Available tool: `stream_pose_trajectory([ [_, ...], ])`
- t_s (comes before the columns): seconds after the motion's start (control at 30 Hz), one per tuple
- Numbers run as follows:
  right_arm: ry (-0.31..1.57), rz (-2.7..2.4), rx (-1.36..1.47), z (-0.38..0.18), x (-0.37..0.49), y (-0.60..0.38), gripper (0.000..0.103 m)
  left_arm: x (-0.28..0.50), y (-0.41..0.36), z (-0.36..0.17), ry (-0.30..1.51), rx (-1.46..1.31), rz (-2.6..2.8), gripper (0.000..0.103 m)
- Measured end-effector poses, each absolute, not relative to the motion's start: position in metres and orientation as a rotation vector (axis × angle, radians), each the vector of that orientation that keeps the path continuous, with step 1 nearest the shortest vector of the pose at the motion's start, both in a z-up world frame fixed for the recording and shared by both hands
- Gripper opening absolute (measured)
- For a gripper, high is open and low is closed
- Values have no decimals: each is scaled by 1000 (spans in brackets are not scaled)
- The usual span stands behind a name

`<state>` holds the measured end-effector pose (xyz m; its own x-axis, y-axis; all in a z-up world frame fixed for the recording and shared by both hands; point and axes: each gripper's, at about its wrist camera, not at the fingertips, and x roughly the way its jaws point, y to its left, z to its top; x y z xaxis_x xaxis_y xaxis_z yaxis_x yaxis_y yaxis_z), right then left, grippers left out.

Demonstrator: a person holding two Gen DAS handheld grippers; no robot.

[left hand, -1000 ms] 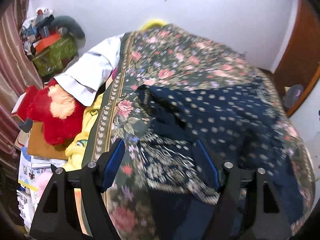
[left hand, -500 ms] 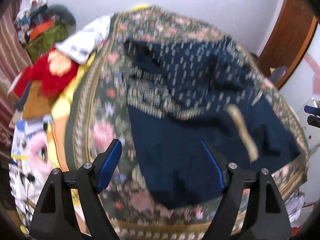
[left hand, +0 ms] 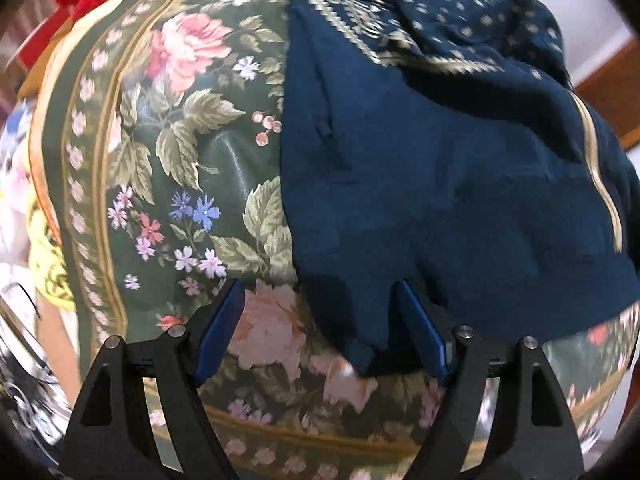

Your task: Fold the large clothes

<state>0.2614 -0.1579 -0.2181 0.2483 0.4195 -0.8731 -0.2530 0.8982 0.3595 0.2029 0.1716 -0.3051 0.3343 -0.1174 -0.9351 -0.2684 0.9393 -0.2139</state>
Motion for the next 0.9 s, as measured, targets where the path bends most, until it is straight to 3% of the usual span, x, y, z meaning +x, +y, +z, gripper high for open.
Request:
stream_pose_trajectory([
  [0.07,1232,467,162,-218,261,-154,63,205,173,-307,1201,-397,108,79],
  [0.2,1222,498,180,-218,262,-152,37,210,175,-309,1171,-449,128,77],
  [0.27,1226,518,208,-218,264,-153,26,212,172,-309,1164,-421,160,64],
  [0.3,1228,528,217,-218,265,-152,20,214,171,-308,1162,-411,168,53],
  [0.37,1229,549,218,-217,267,-150,16,216,167,-302,1158,-374,170,28],
  [0.4,1226,560,209,-215,268,-148,15,217,164,-300,1162,-351,167,8],
  [0.63,1132,601,183,-183,277,-151,11,214,142,-228,1002,-208,120,8],
  [0.9,1023,562,139,-144,315,-145,8,245,169,-144,827,-303,77,7],
])
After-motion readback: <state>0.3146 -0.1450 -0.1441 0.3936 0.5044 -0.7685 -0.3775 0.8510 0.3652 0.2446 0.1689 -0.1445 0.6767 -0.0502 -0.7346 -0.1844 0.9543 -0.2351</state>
